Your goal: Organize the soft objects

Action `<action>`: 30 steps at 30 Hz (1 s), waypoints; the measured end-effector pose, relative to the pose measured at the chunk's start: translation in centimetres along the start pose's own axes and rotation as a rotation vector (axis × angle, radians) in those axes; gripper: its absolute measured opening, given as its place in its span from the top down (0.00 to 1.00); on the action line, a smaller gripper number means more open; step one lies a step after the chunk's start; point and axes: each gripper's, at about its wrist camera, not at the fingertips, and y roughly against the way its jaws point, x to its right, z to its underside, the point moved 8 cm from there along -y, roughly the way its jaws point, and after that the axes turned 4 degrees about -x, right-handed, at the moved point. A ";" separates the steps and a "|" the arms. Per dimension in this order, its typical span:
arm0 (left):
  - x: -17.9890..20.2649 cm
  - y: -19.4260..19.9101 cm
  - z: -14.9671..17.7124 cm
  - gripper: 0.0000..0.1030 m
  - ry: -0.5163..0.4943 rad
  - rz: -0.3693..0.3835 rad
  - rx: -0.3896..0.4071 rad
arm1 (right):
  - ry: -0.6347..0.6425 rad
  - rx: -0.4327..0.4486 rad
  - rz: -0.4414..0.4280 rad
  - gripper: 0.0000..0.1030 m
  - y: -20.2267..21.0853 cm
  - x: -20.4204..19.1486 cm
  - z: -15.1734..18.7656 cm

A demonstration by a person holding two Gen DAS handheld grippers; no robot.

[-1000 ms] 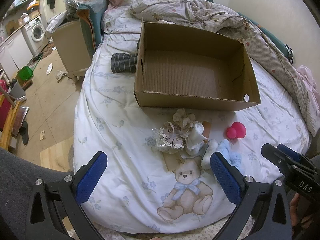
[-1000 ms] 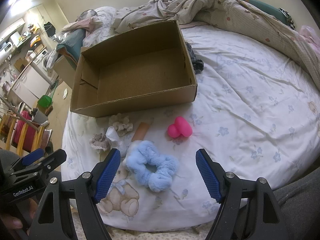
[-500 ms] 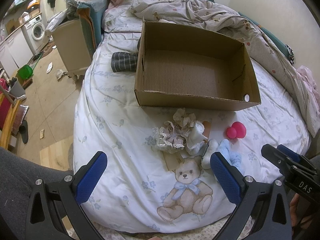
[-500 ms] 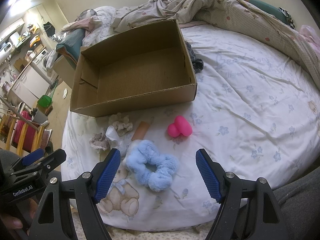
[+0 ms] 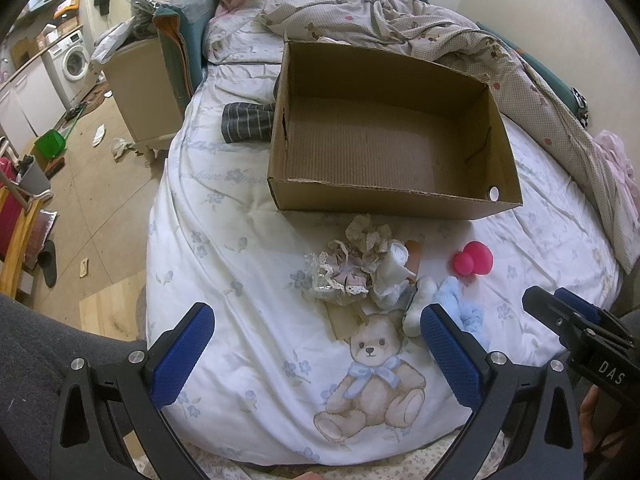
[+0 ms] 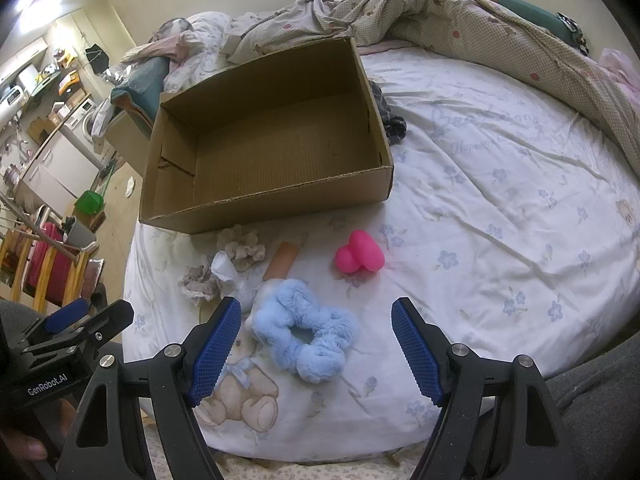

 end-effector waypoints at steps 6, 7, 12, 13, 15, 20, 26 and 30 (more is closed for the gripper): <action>0.0 -0.1 0.3 0.00 0.000 -0.001 -0.003 | -0.001 0.000 -0.001 0.20 0.0 0.0 0.0; 0.1 -0.2 0.4 0.00 0.001 0.000 -0.005 | -0.001 -0.001 -0.001 0.20 -0.1 0.0 0.0; -0.2 -0.5 0.6 0.00 0.005 0.000 -0.011 | -0.002 -0.002 -0.001 0.20 0.0 0.0 0.0; -0.2 -0.5 0.6 0.00 0.006 0.001 -0.012 | -0.002 -0.001 -0.001 0.20 -0.1 0.0 0.0; -0.2 -0.5 0.6 0.00 0.006 0.002 -0.013 | -0.002 0.000 -0.002 0.20 0.0 0.0 0.0; -0.3 -0.6 0.6 0.00 0.004 0.003 -0.019 | -0.001 -0.001 -0.001 0.20 0.0 0.0 -0.1; -0.4 -0.6 0.8 0.00 0.006 0.004 -0.024 | -0.005 -0.002 -0.004 0.20 0.0 0.0 0.0; -0.4 -0.8 0.9 0.00 0.009 0.002 -0.034 | -0.002 -0.004 -0.005 0.20 -0.1 0.0 0.0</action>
